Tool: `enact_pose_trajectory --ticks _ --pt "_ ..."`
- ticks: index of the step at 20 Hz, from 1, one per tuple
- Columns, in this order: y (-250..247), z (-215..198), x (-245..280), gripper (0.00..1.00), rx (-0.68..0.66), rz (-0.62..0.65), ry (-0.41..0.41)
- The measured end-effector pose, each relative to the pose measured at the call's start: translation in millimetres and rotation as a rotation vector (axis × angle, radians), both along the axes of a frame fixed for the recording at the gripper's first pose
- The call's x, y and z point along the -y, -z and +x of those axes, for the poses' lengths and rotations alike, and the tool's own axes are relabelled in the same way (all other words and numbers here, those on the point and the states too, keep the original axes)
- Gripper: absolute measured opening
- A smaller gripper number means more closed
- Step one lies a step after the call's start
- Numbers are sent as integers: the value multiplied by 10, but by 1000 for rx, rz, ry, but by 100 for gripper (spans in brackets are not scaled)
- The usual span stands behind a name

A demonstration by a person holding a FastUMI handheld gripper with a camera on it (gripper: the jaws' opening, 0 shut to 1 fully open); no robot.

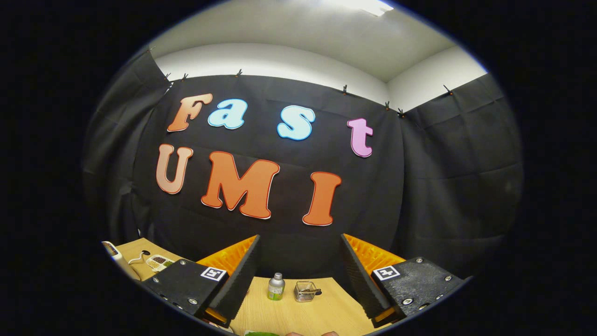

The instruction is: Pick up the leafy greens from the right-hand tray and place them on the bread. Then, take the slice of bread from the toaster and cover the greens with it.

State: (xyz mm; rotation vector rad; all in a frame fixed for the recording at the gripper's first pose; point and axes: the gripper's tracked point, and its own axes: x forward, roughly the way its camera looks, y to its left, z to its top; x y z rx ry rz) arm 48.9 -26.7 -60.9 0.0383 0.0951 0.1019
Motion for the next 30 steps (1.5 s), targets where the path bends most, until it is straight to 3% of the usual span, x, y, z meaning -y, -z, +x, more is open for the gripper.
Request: enact_pose_trajectory --ticks 5,14,19,30 --pt "266 -5 3 98 -49 -4 -15" --pt "1515 -276 -118 99 -436 23 -53" --pt "2207 -579 -412 99 -643 -4 -165" --pt "3587 -1552 -726 99 -1123 -118 -325"
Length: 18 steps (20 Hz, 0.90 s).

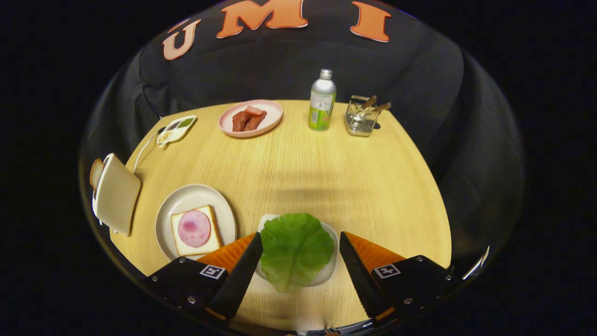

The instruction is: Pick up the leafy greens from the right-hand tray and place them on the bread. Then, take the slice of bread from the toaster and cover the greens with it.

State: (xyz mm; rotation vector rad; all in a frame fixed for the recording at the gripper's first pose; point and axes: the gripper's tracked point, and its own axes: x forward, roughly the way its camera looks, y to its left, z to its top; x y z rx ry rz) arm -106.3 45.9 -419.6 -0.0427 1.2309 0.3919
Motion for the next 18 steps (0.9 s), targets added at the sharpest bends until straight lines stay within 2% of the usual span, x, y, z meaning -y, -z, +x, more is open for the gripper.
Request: enact_pose_trajectory --ticks 5,11,18 --pt "362 -259 -119 100 -132 2 0" --pt "687 -338 -122 100 -229 -26 -1" --pt "751 -282 -193 99 -239 -40 -32"
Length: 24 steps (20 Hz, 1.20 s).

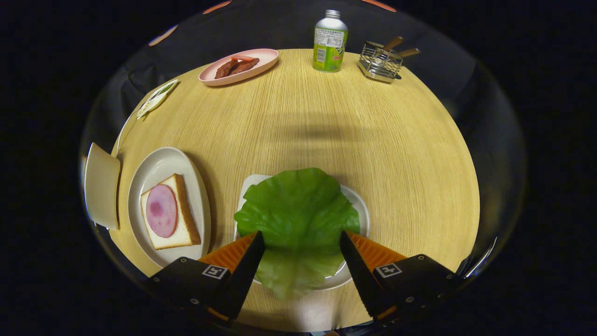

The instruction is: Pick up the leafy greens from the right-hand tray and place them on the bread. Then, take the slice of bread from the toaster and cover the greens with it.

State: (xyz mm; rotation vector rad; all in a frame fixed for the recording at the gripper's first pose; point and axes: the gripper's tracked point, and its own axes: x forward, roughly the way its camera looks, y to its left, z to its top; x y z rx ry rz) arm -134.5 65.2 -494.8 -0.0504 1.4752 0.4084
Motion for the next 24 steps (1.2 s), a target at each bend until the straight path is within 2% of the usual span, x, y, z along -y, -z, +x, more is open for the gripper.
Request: enact_pose_trajectory --ticks 3,6,7,9,10,12,16,19,24 --pt "-21 5 -16 92 7 7 -20" --pt "-27 -11 -59 70 23 14 -49" --pt "-22 0 -63 67 25 11 -49" --pt "-21 14 -18 50 30 0 -21" --pt "-15 23 -16 32 33 -4 -5" --pt "-29 16 -18 17 37 -3 -6" --pt "-38 49 -27 4 30 17 78" --pt "-177 71 -91 3 42 63 124" --pt "-594 138 -260 3 86 155 121"
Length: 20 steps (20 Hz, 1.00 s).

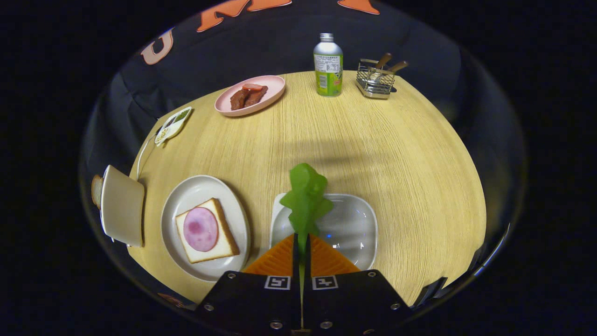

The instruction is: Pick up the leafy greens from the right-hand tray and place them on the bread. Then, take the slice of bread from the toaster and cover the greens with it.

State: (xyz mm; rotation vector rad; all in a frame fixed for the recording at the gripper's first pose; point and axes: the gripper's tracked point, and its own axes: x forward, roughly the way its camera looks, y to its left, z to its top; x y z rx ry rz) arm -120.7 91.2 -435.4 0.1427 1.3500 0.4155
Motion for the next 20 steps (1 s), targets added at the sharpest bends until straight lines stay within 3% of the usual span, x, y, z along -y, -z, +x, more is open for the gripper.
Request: enact_pose_trajectory --ticks 8,20 --pt "-457 74 -423 3 55 85 -37" --pt "-677 -388 -1353 3 25 164 -261"
